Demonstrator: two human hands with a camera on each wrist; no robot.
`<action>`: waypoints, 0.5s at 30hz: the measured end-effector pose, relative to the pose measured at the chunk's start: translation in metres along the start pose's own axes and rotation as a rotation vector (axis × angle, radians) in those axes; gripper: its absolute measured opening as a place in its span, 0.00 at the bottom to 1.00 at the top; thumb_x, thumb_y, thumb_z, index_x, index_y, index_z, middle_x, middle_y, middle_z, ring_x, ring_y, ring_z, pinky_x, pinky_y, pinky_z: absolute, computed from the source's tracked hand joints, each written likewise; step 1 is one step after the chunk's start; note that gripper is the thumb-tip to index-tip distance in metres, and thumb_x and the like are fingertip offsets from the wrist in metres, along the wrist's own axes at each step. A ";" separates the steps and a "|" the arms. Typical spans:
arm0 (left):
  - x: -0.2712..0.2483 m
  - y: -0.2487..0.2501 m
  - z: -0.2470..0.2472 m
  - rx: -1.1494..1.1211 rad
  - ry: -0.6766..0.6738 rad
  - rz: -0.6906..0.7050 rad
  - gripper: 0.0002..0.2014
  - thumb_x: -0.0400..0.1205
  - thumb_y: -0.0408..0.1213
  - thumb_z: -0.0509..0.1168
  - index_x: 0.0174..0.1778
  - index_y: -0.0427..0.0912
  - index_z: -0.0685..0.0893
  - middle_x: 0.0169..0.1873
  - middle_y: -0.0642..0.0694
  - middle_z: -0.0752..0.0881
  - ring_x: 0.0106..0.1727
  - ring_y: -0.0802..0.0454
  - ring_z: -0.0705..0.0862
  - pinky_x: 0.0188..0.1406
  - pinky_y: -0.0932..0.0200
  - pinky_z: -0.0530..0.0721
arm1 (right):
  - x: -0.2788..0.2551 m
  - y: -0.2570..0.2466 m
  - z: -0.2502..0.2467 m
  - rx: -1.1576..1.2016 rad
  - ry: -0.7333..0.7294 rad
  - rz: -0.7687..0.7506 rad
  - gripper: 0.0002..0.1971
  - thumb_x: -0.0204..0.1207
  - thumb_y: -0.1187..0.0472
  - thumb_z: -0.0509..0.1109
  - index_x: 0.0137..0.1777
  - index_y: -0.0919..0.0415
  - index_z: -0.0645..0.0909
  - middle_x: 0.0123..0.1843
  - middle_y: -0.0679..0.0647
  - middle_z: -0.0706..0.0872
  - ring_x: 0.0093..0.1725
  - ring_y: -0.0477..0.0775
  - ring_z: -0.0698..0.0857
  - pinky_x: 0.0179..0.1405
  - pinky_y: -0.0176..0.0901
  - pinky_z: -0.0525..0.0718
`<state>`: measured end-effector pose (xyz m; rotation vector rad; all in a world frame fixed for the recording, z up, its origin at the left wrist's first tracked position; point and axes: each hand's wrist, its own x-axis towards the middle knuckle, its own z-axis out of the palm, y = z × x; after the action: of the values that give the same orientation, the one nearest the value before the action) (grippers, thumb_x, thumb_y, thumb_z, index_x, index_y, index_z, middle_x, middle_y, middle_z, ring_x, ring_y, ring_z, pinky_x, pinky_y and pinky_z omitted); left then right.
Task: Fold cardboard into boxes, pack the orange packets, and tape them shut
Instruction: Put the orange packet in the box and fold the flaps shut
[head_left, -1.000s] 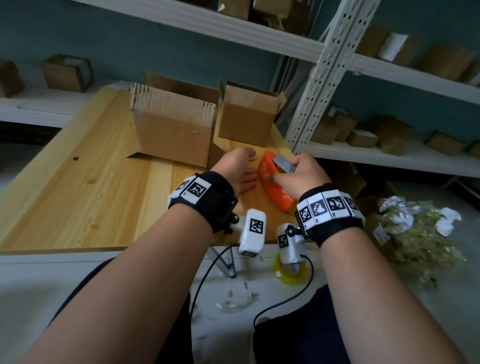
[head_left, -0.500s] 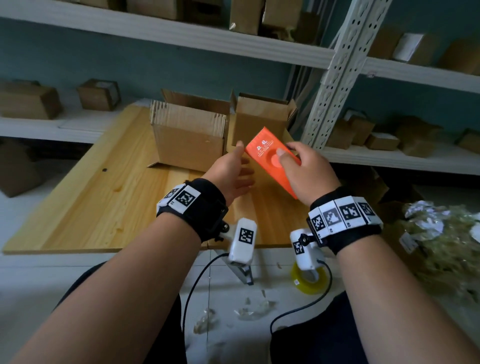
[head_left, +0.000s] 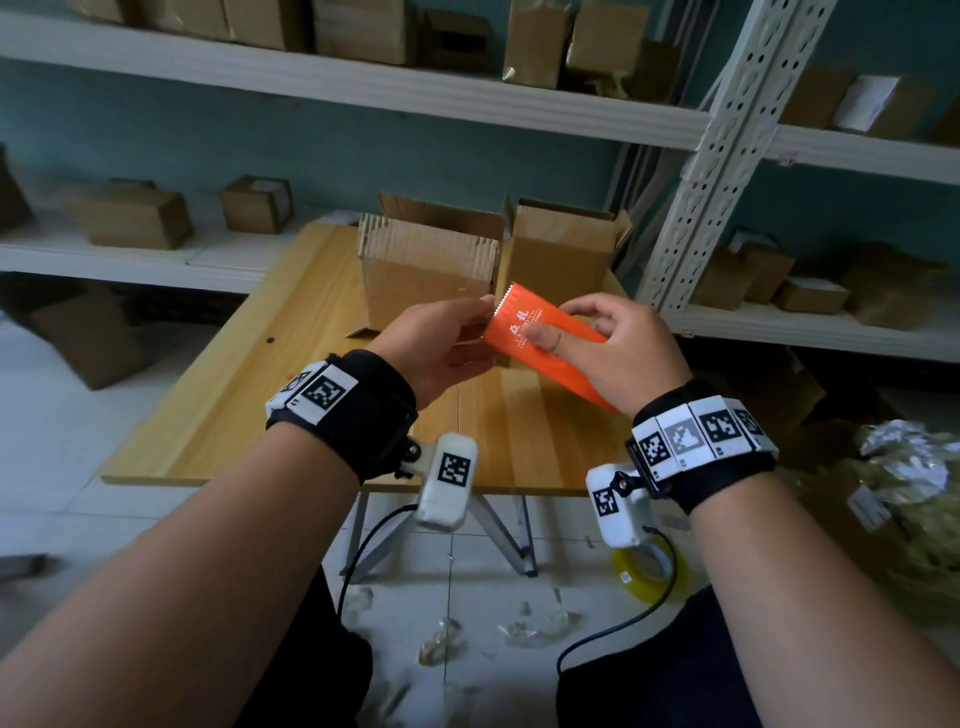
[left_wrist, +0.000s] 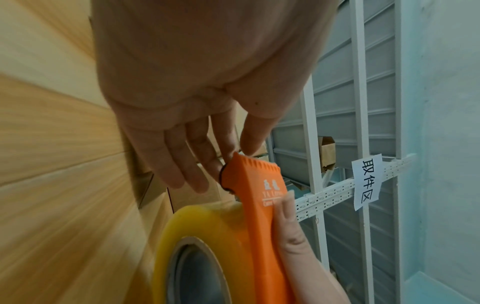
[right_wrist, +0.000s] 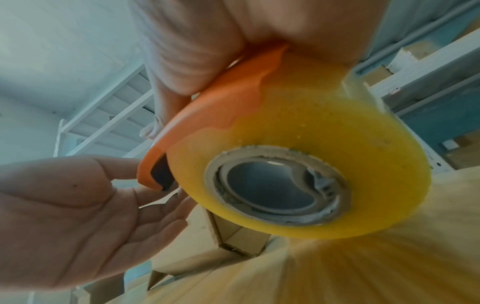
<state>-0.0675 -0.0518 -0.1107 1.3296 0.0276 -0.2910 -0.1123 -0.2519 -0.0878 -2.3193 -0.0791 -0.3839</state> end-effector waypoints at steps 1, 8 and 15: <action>-0.001 0.001 -0.003 -0.006 0.004 0.010 0.14 0.90 0.45 0.68 0.66 0.41 0.90 0.52 0.44 0.90 0.53 0.47 0.91 0.60 0.52 0.90 | -0.001 -0.003 0.003 0.013 -0.011 -0.012 0.33 0.66 0.26 0.78 0.65 0.45 0.85 0.52 0.44 0.92 0.48 0.44 0.91 0.44 0.42 0.90; -0.013 0.011 -0.022 0.037 0.009 0.037 0.10 0.89 0.45 0.71 0.55 0.43 0.92 0.40 0.47 0.90 0.39 0.55 0.88 0.41 0.62 0.87 | 0.001 -0.014 0.019 0.112 -0.073 -0.079 0.27 0.69 0.28 0.78 0.61 0.43 0.85 0.51 0.40 0.91 0.49 0.40 0.91 0.44 0.39 0.90; -0.017 0.012 -0.028 0.004 -0.044 0.029 0.17 0.86 0.57 0.72 0.53 0.45 0.90 0.39 0.49 0.90 0.38 0.57 0.89 0.41 0.62 0.86 | 0.005 -0.012 0.025 0.175 -0.087 -0.100 0.27 0.68 0.28 0.77 0.60 0.42 0.85 0.51 0.39 0.91 0.48 0.40 0.91 0.43 0.36 0.90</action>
<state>-0.0769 -0.0189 -0.1025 1.3262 -0.0287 -0.2958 -0.1034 -0.2256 -0.0944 -2.1633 -0.2624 -0.3134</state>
